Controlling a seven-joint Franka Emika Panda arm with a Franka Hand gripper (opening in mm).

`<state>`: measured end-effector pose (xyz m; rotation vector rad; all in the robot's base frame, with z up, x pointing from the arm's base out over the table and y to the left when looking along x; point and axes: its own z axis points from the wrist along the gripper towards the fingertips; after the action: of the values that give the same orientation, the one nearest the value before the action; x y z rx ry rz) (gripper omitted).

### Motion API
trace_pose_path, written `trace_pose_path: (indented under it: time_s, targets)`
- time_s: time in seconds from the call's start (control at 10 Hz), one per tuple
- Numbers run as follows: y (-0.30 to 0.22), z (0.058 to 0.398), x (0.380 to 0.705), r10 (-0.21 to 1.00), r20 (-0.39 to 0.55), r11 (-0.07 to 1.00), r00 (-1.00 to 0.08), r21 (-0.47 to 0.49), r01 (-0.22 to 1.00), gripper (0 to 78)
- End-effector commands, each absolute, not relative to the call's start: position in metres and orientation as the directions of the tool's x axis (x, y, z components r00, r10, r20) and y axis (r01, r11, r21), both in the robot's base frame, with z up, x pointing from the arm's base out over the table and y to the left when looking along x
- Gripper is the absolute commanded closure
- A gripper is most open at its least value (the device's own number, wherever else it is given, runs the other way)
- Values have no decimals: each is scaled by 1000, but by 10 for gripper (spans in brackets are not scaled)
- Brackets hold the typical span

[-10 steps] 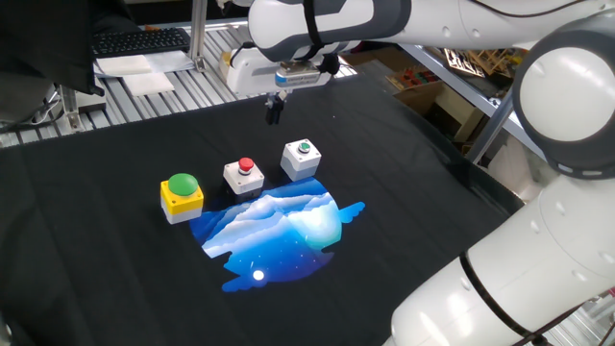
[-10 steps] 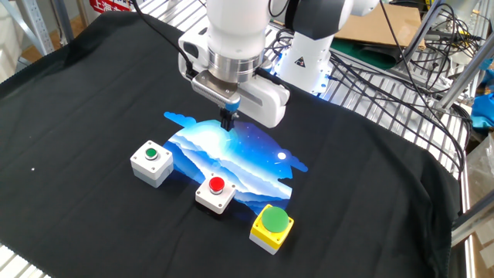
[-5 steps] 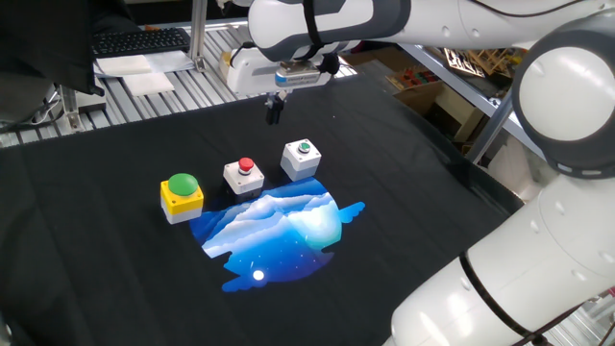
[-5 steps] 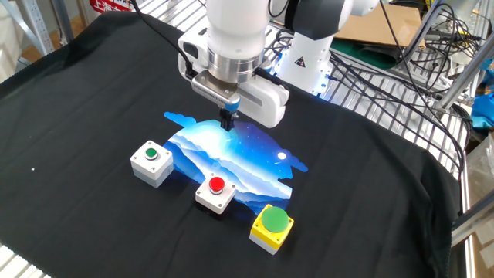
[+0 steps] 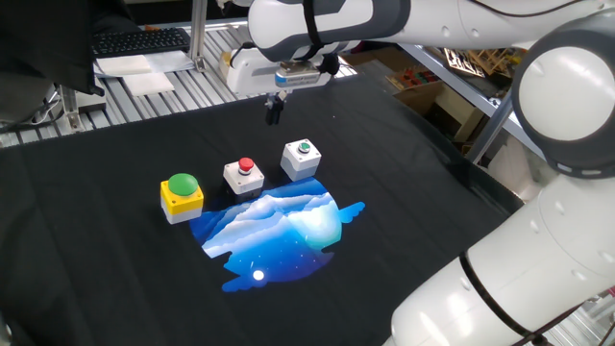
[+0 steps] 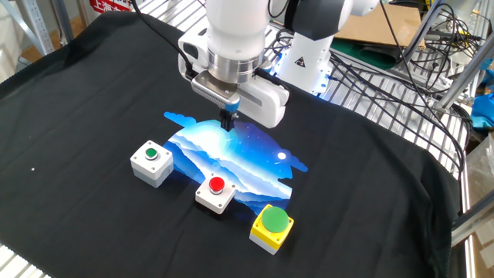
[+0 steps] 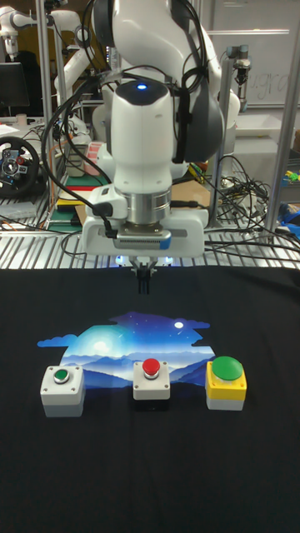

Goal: Press three buttons from left to right in sequence

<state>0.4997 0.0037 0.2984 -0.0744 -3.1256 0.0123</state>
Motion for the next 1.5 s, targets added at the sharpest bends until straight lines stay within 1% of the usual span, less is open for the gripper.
trace_pose_path:
  time_s: [0.1, 0.5, 0.7, 0.9, 1.1, 1.2, 1.3, 1.5]
  targets:
    - [4, 300, 501, 49, 11, 999, -999, -7, 49, 776]
    - [5, 297, 501, 56, 9, 998, -998, -12, 56, 776]
    - [1, 286, 505, 91, -15, 996, -996, -14, 91, 776]
    - [-11, 274, 512, 87, -20, 996, -996, -10, 87, 776]
    - [-39, 263, 532, 76, -10, 997, -997, -5, 76, 776]
    - [-39, 263, 532, 76, -10, 997, -997, -5, 76, 776]
    - [-72, 252, 539, 66, -10, 998, -998, 6, 66, 776]
    - [-89, 246, 538, 79, -13, 997, -997, 7, 79, 776]
